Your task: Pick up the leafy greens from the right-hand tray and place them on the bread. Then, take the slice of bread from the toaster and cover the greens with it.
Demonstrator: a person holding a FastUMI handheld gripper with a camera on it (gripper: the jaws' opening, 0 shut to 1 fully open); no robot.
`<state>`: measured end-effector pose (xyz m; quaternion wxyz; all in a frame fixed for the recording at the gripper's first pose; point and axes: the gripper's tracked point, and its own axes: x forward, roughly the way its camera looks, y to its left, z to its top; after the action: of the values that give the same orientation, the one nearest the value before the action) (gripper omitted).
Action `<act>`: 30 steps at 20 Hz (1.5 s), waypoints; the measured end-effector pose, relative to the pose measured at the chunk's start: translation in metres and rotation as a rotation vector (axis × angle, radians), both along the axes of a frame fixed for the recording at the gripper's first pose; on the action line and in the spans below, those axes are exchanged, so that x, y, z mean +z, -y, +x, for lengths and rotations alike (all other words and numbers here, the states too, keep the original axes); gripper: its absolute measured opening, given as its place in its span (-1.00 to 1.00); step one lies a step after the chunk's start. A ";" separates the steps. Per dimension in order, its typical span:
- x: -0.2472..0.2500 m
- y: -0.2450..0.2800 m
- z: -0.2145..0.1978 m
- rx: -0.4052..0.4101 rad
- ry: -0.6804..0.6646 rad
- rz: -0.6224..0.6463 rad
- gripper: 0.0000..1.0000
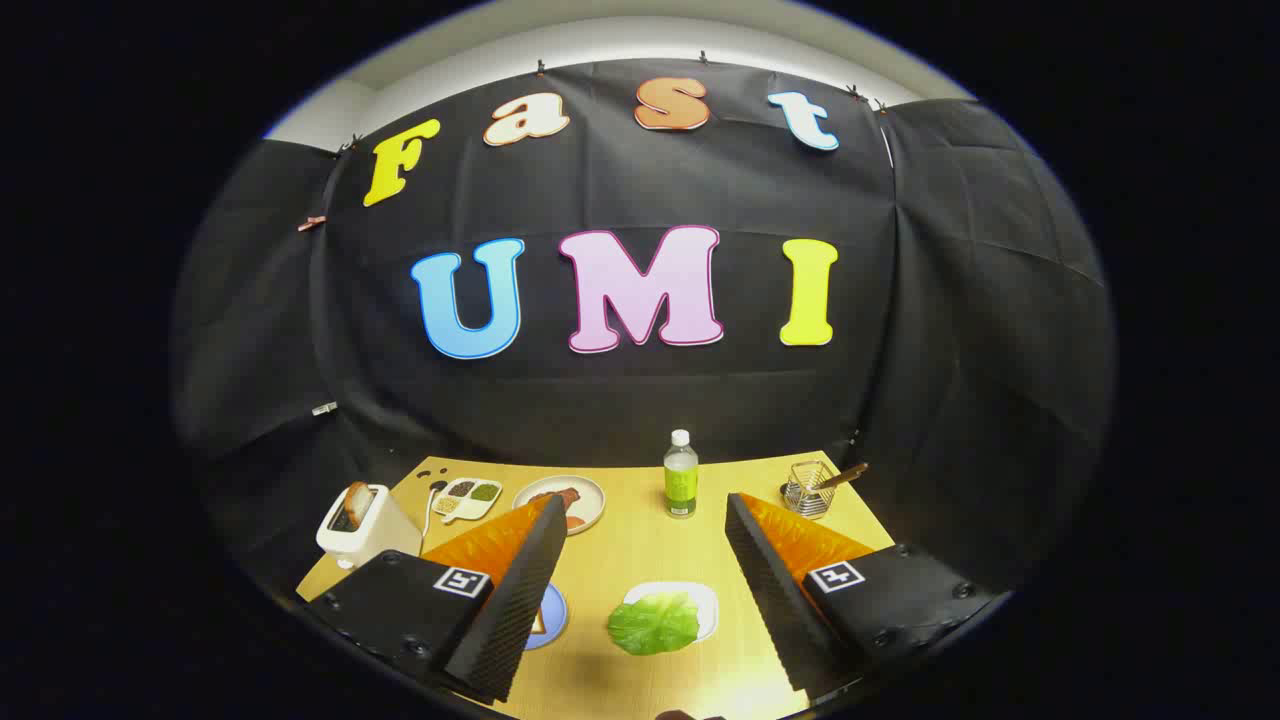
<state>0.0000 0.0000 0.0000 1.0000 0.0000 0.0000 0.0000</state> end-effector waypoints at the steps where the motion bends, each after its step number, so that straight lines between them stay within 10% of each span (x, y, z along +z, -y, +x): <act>1: -0.001 0.003 0.001 -0.001 -0.005 0.007 0.98; 30: -0.084 0.013 0.051 0.003 -0.190 0.026 0.99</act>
<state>0.0515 -0.0132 -0.0842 0.9954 0.0130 0.0946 0.0014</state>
